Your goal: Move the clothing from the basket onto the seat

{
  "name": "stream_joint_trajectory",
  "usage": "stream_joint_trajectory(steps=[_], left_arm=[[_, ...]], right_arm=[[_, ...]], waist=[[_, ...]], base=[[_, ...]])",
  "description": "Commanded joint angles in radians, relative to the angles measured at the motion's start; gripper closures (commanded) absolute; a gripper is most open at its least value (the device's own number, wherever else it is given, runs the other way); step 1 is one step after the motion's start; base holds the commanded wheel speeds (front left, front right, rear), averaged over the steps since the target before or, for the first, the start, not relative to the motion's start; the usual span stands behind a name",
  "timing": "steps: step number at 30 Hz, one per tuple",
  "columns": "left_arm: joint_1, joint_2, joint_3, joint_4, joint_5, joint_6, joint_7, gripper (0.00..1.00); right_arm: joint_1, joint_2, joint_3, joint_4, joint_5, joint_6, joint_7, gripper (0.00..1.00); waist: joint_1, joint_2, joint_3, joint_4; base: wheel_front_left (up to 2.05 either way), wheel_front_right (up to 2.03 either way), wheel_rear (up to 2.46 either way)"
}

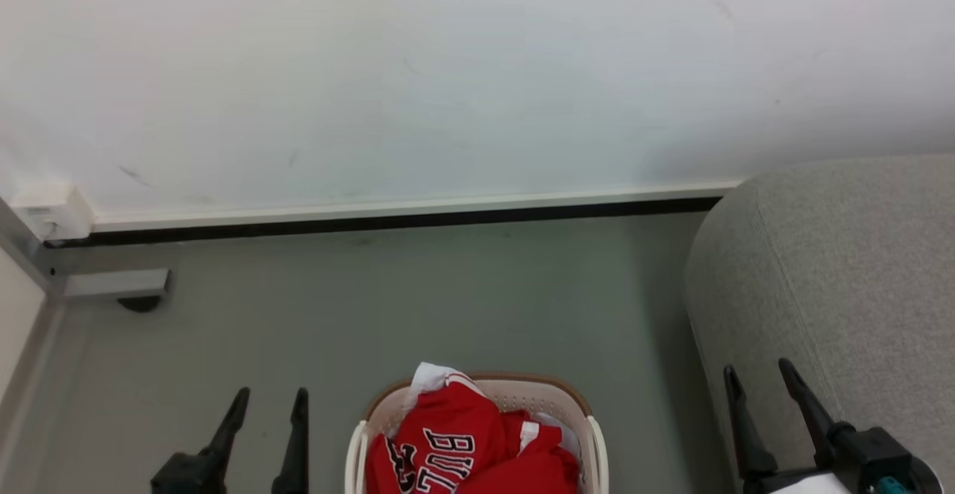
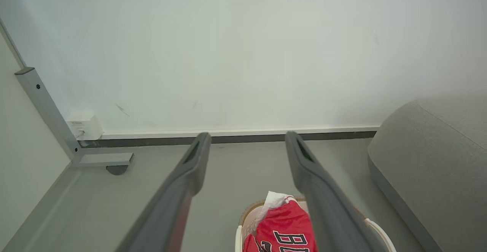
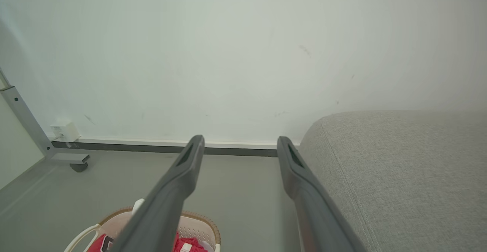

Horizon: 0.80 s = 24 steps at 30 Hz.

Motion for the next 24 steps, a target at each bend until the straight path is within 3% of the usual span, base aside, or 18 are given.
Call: stream_joint_trajectory(steps=[1,9,14,20,24], left_arm=[[-0.019,0.002,-0.006,0.007,0.002,-0.006,-0.001,0.00],[-0.163,0.019,-0.127,0.145,0.007,-0.036,-0.001,0.00],[-0.302,0.043,-0.213,0.314,0.024,-0.040,0.001,0.00],[-0.473,0.046,-0.284,0.541,0.045,-0.041,0.068,0.00],[-0.564,0.046,-0.298,0.673,0.063,-0.018,0.151,0.00]], right_arm=[[-0.022,-0.006,-0.003,-0.011,0.010,-0.002,-0.003,0.00],[-0.090,-0.005,-0.006,-0.058,0.017,-0.002,-0.002,0.00],[-0.155,-0.005,0.016,-0.102,0.026,-0.002,-0.002,0.00],[-0.227,-0.005,0.034,-0.156,0.054,-0.002,-0.002,0.00],[-0.255,-0.005,0.042,-0.185,0.078,-0.002,-0.002,0.00]], waist=[[0.0000,-0.0001,0.027,-0.018],[0.0000,-0.0001,0.184,-0.074],[0.0000,-0.0001,0.315,-0.108],[0.0000,-0.0001,0.454,-0.140],[0.0000,-0.0001,0.516,-0.155]], base=[[0.00,0.00,0.00],[0.00,0.00,0.00],[0.00,0.00,0.00],[0.00,0.00,0.00],[0.00,0.00,0.00]])
